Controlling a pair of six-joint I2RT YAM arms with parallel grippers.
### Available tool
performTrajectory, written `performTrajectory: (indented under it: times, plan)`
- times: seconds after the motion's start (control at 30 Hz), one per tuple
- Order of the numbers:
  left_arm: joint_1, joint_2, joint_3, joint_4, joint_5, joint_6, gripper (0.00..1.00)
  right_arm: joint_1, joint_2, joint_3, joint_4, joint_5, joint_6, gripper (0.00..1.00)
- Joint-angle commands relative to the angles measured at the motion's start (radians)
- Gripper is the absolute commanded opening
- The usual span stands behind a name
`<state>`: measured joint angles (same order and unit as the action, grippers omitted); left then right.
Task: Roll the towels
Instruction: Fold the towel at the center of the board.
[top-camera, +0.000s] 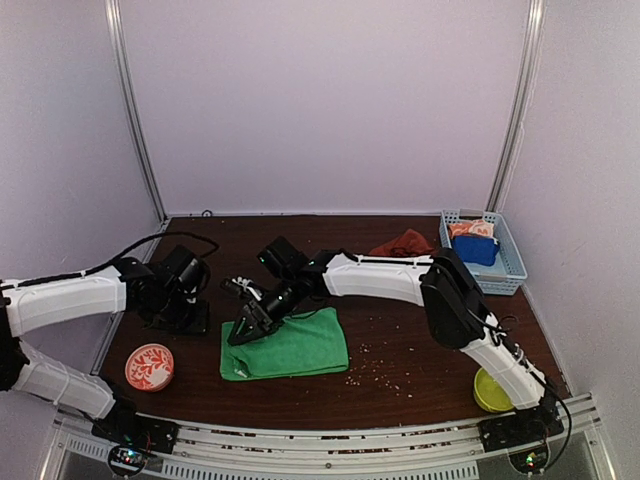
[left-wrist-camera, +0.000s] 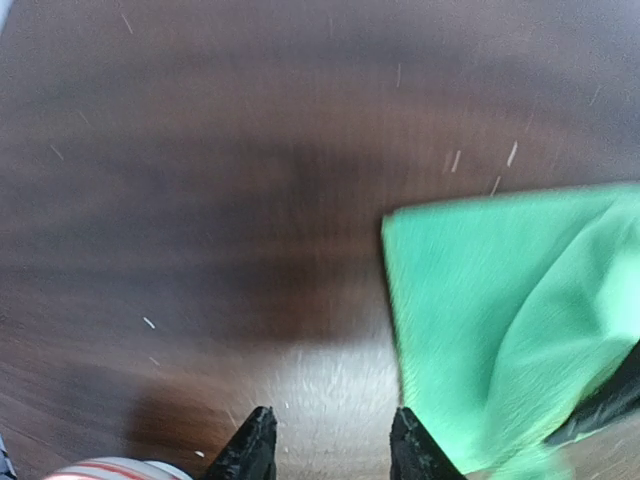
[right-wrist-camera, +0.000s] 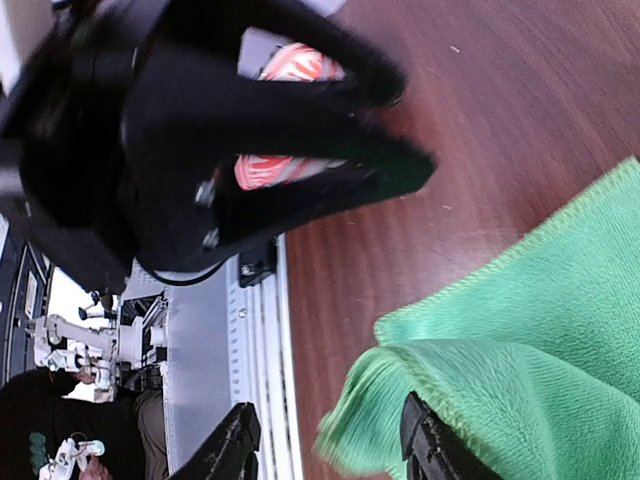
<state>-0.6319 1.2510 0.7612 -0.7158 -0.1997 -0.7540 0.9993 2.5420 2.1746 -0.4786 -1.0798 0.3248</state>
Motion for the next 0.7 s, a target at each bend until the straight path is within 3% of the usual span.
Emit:
performTrajectory:
  times: [0.0,0.27,0.43,0.53,0.67]
  plan:
    - [0.013,-0.040,0.082,-0.020,-0.112,-0.004,0.40,-0.002,-0.122,0.013,-0.048,-0.049,-0.089,0.50]
    - [0.010,-0.043,0.117,0.095,0.016,0.146,0.38,-0.033,-0.210,-0.065,-0.250,0.056,-0.324,0.51]
    - [0.008,-0.108,0.102,0.157,0.046,0.207,0.41,-0.050,-0.277,-0.159,-0.204,0.097,-0.358,0.53]
    - [0.008,-0.092,0.087,0.158,0.024,0.217,0.41,-0.027,-0.211,-0.079,-0.203,0.080,-0.320,0.53]
    - [0.009,-0.097,0.064,0.156,0.026,0.183,0.41,0.023,-0.127,0.052,-0.231,0.169,-0.305,0.53]
